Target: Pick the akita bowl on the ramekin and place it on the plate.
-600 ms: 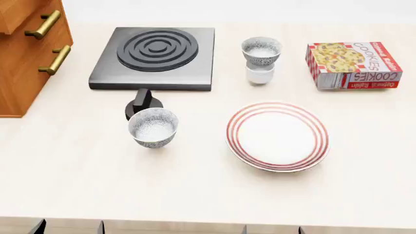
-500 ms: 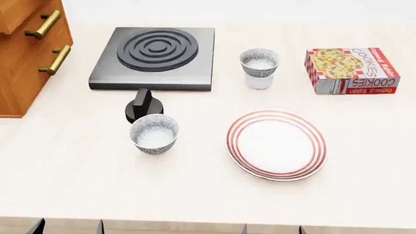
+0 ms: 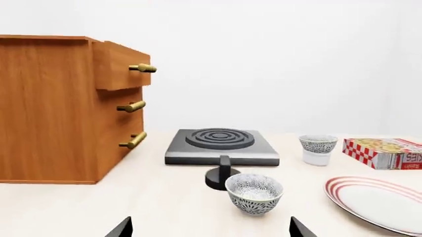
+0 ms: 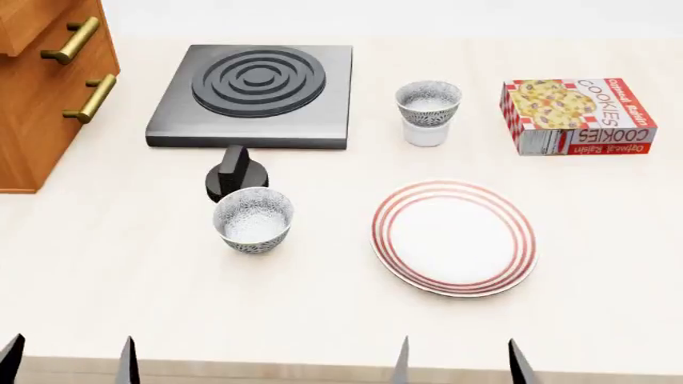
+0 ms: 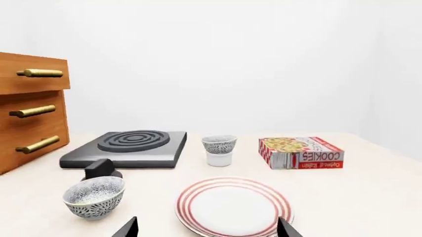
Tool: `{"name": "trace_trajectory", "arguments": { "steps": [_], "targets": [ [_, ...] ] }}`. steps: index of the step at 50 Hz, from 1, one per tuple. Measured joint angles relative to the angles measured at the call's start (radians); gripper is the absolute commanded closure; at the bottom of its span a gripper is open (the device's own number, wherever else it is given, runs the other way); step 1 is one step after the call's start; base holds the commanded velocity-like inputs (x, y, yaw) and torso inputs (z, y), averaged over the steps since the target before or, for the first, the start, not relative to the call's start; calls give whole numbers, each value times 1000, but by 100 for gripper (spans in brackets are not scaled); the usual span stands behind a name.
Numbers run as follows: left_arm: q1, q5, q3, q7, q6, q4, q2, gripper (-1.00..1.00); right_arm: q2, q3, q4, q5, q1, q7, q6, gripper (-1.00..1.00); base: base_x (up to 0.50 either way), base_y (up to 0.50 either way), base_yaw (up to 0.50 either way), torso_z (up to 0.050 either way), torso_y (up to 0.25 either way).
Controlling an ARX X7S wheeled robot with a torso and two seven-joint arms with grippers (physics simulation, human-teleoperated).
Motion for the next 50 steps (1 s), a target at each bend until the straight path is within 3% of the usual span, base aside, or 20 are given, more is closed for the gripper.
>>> {"name": "trace_trajectory", "arguments": {
  "steps": [22, 50],
  "targets": [
    [134, -48, -10, -50, -39, 353, -52, -100, 53, -33, -387, 1, -73, 52, 167, -100, 23, -1, 0, 0, 0],
    [156, -76, 4, -84, -44, 413, -86, -100, 88, -55, -459, 12, -80, 89, 213, -100, 493, -43, 0, 0, 0]
  ]
}}
